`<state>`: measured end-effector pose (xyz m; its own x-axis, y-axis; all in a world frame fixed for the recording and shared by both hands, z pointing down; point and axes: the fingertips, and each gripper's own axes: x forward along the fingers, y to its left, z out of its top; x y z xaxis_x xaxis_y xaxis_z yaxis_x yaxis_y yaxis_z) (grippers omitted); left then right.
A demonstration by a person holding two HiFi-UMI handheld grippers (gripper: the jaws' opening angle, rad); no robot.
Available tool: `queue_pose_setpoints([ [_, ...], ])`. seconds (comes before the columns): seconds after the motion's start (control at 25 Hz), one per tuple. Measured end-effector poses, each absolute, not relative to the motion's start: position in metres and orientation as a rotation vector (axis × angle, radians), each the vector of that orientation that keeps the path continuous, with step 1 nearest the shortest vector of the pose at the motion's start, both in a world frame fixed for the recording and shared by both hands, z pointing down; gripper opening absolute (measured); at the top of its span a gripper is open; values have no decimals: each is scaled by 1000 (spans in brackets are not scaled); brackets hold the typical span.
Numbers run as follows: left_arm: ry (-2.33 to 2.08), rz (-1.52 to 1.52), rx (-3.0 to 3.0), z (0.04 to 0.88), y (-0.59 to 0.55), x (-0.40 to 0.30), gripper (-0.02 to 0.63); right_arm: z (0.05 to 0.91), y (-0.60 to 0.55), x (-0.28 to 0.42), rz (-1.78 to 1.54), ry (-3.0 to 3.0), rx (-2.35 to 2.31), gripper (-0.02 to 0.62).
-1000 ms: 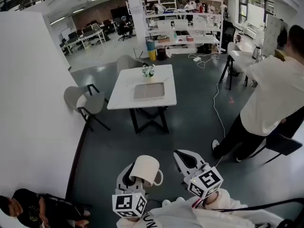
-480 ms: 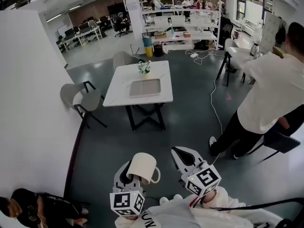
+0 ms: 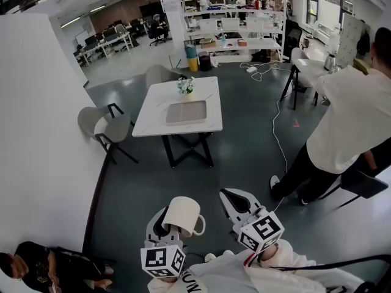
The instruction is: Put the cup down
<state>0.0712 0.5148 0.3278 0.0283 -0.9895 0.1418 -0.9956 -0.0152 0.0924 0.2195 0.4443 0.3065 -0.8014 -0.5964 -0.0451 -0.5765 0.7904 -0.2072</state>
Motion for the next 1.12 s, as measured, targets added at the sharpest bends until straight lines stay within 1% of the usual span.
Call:
queue_pose_setpoints([
  [0.24,-2089,55,2118,339,499,77,46,317,429,227,-284,2874,-937,5],
  [0.56,-2072,82,2122,345,469,72,46,323,398,220,-311,2873,-944,5],
  [0.88,-2039,66,2154,362,399,35,46,343,335,184,-313,2871,-990,5],
  [1.12,-1993,56,2194,371,319,-20,46,355,256,128,-310,2861,-1048,5],
])
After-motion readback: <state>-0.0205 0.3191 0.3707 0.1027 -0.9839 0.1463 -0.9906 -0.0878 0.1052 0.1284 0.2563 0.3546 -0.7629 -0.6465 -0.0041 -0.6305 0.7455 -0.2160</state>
